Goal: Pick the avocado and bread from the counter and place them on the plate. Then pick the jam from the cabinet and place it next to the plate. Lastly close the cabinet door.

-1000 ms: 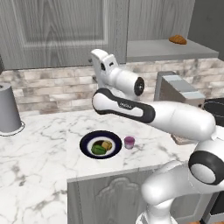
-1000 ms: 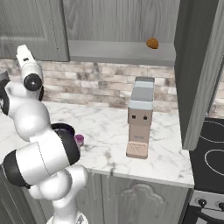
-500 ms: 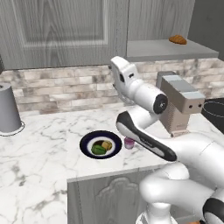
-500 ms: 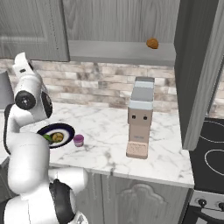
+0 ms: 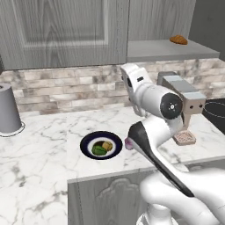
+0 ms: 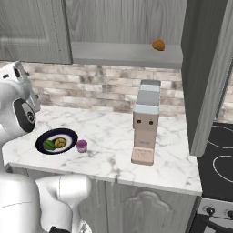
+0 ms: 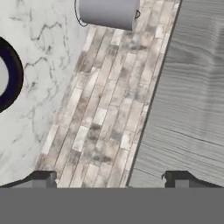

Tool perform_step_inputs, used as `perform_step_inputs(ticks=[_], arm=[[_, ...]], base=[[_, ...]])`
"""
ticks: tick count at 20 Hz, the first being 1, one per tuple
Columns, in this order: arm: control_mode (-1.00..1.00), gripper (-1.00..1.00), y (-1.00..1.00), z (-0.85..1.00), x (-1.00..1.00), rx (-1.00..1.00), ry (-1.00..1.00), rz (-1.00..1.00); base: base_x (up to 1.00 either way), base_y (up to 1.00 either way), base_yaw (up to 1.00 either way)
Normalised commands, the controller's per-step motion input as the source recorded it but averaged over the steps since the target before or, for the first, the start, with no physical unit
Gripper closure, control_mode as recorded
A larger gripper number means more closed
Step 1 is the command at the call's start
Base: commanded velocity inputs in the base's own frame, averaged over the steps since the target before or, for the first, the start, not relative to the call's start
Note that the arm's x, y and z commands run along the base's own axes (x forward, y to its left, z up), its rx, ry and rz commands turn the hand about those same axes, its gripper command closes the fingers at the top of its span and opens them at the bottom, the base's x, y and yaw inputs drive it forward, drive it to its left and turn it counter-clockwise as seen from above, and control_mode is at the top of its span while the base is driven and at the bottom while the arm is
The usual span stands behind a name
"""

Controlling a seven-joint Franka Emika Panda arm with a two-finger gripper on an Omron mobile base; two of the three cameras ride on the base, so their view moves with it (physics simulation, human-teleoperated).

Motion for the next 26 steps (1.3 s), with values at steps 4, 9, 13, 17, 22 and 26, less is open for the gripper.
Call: perform_step_inputs(ticks=[4, 9, 13, 17, 22, 26], arm=[[-1.0, -1.0, -0.73, 0.0, -0.43, 0.0, 0.53, -0.1], [-1.0, -1.0, -0.85, -0.08, -0.54, 0.05, 0.23, -0.06], [-1.0, -1.0, -0.81, -0.46, -0.65, 0.11, -0.16, 0.0], [-1.0, -1.0, -0.96, -0.67, -0.67, 0.12, -0.19, 0.0], [-1.0, -1.0, -0.98, -0.59, -0.74, 0.15, -0.23, 0.0], [-1.0, -1.0, -0.79, -0.51, -0.61, 0.14, -0.3, 0.0]], base=[[0.0, 0.0, 0.0], [0.0, 0.0, 0.0], [0.0, 0.0, 0.0], [0.0, 0.0, 0.0], [0.0, 0.0, 0.0], [0.0, 0.0, 0.0]])
